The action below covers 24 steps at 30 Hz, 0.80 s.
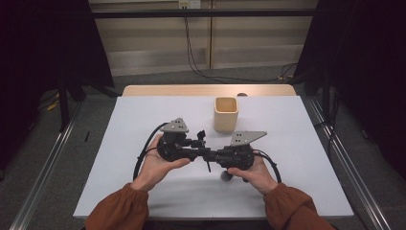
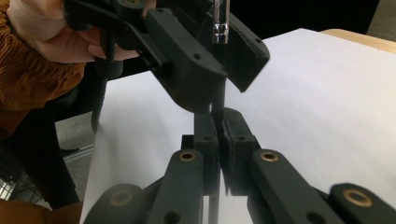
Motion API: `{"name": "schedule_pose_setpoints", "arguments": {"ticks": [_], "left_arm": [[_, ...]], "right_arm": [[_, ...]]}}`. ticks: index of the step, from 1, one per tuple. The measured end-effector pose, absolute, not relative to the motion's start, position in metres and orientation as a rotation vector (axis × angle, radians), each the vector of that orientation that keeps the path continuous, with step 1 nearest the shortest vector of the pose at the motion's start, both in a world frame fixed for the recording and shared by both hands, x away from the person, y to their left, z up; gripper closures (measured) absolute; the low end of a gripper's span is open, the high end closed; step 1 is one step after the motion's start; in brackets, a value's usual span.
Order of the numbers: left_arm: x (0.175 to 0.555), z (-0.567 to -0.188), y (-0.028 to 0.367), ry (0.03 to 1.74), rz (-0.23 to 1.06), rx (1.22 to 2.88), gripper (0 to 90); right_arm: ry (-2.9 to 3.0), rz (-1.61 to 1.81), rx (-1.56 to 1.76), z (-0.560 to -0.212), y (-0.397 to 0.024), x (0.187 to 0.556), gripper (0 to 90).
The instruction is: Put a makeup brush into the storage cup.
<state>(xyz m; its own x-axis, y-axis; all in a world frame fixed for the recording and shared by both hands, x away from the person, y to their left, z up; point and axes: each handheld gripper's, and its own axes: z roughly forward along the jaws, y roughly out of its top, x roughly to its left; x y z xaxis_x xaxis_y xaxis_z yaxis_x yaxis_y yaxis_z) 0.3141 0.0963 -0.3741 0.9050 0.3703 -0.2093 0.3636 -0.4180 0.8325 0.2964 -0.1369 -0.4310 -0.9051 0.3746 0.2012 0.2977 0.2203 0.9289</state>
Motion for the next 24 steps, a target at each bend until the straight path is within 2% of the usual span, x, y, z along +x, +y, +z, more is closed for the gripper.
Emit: {"name": "schedule_pose_setpoints", "arguments": {"ticks": [7, 8, 11, 14, 16, 17, 21, 24], "left_arm": [[0.312, -0.374, 0.105, 0.540, 0.017, 1.991, 51.1], [0.312, -0.373, 0.106, 0.546, 0.022, 1.990, 45.3], [0.311, -0.373, 0.111, 0.555, 0.046, 1.974, 43.5], [0.310, -0.376, 0.113, 0.583, 0.077, 1.964, 34.3], [0.310, -0.379, 0.115, 0.604, 0.105, 1.947, 22.8], [0.309, -0.380, 0.114, 0.610, 0.111, 1.946, 22.8], [0.306, -0.382, 0.116, 0.615, 0.163, 1.938, 12.6], [0.304, -0.385, 0.123, 0.634, 0.179, 1.932, 10.3]], "right_arm": [[2.385, 1.794, 0.683, -0.430, -0.142, 0.298, 86.1], [2.381, 1.790, 0.687, -0.429, -0.143, 0.298, 86.1], [2.379, 1.790, 0.687, -0.428, -0.143, 0.298, 86.1], [2.373, 1.787, 0.689, -0.428, -0.144, 0.298, 86.1], [2.362, 1.783, 0.688, -0.426, -0.146, 0.299, 86.1], [2.362, 1.783, 0.688, -0.426, -0.146, 0.299, 86.1], [2.345, 1.780, 0.700, -0.424, -0.149, 0.300, 86.1], [2.336, 1.778, 0.706, -0.423, -0.151, 0.300, 86.1]]}}
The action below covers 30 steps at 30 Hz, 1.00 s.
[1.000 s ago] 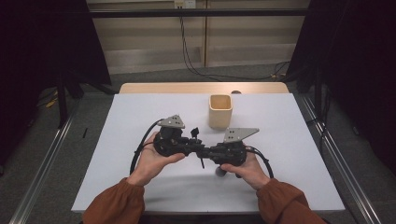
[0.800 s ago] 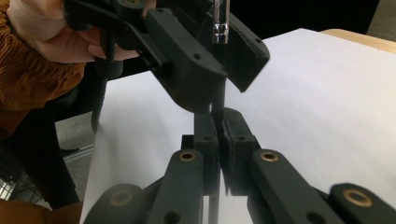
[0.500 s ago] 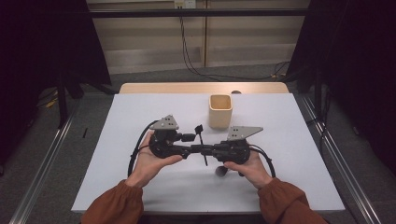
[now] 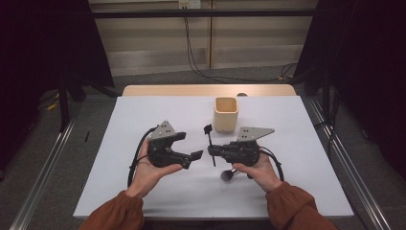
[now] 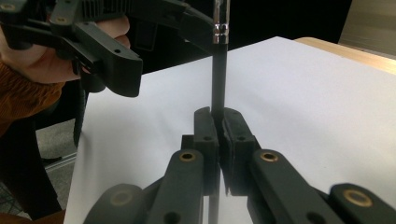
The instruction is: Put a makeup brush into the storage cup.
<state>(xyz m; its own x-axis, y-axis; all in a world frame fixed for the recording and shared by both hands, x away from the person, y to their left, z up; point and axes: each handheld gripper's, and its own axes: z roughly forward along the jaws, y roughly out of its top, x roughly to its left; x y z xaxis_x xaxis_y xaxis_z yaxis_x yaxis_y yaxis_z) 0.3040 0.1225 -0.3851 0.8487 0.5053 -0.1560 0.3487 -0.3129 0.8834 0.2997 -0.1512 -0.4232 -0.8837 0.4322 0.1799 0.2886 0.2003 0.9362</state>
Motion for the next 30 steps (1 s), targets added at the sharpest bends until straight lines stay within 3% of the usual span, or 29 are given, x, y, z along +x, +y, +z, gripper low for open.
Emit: {"name": "schedule_pose_setpoints", "arguments": {"ticks": [7, 13, 30], "left_arm": [[0.300, -0.394, 0.142, 0.656, 0.209, 1.904, 2.7], [0.297, -0.398, 0.155, 0.708, 0.293, 1.878, 2.7], [0.279, -0.408, 0.187, 0.697, 0.340, 1.838, 4.0]], "right_arm": [[2.328, 1.776, 0.718, -0.422, -0.153, 0.301, 86.1], [2.308, 1.777, 0.720, -0.419, -0.155, 0.303, 86.1], [2.200, 1.790, 0.768, -0.403, -0.169, 0.317, 86.1]]}}
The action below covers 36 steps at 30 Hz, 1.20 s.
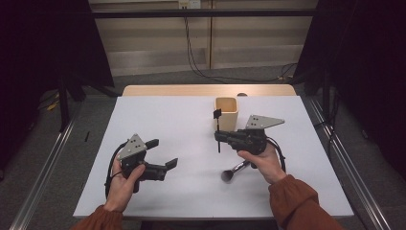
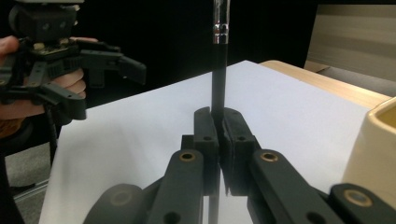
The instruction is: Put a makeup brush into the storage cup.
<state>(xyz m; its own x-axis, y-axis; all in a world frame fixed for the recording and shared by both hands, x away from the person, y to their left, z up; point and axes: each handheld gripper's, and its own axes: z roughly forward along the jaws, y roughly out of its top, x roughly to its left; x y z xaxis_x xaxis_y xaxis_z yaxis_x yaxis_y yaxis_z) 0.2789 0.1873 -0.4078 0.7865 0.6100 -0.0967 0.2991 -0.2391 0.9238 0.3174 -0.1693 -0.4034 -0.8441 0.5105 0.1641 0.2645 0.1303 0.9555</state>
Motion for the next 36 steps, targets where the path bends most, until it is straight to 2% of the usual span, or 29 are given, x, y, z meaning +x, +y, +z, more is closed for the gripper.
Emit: {"name": "schedule_pose_setpoints", "arguments": {"ticks": [8, 19, 36], "left_arm": [[0.271, -0.418, 0.204, 0.782, 0.386, 1.739, 5.0], [0.259, -0.429, 0.223, 0.751, 0.374, 1.747, 3.9], [0.252, -0.436, 0.239, 0.774, 0.451, 1.712, 3.5]], "right_arm": [[2.178, 1.773, 0.765, -0.395, -0.172, 0.325, 86.0], [2.140, 1.734, 0.780, -0.386, -0.178, 0.339, 86.1], [2.048, 1.709, 0.840, -0.372, -0.198, 0.357, 86.0]]}}
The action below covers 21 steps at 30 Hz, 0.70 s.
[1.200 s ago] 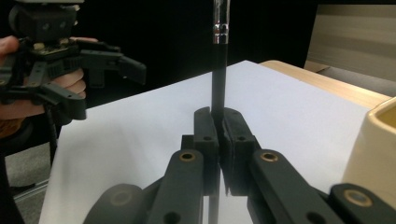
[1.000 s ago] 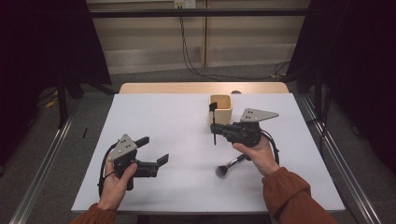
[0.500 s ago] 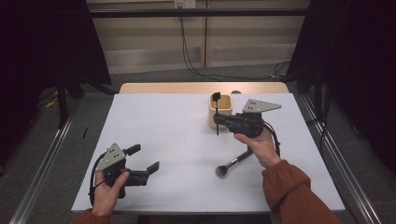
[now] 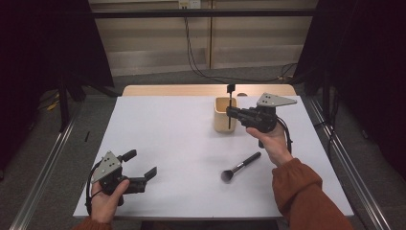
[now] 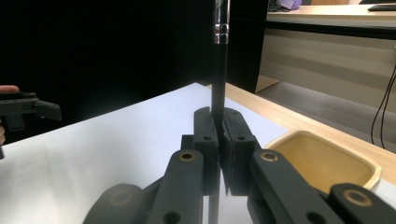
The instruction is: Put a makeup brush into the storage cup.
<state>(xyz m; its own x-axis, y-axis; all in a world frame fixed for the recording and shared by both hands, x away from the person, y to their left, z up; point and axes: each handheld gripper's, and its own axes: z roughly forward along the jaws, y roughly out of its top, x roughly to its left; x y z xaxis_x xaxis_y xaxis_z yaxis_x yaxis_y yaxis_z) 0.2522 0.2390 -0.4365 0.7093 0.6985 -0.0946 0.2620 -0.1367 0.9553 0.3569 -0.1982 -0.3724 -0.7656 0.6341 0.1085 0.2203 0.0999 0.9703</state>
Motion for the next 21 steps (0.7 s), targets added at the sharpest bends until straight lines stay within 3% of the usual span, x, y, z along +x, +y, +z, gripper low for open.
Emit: {"name": "schedule_pose_setpoints", "arguments": {"ticks": [21], "left_arm": [[0.253, -0.438, 0.240, 0.766, 0.469, 1.726, 3.4]], "right_arm": [[1.974, 1.647, 0.904, -0.361, -0.192, 0.400, 86.0]]}}
